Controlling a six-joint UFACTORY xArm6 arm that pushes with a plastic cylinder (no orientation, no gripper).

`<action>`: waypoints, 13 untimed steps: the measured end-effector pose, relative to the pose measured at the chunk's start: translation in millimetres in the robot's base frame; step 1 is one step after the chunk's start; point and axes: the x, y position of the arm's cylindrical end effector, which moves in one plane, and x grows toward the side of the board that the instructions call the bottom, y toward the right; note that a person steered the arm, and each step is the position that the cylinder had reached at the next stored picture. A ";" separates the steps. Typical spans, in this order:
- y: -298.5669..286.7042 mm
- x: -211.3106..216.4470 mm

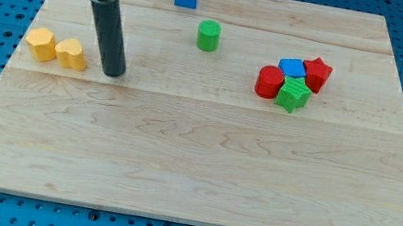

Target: Point at the red star

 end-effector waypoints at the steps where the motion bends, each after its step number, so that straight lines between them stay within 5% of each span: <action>1: 3.1 25.3; 7: -3.6 37.7; 11: 102.1 97.5; 13: 211.2 105.2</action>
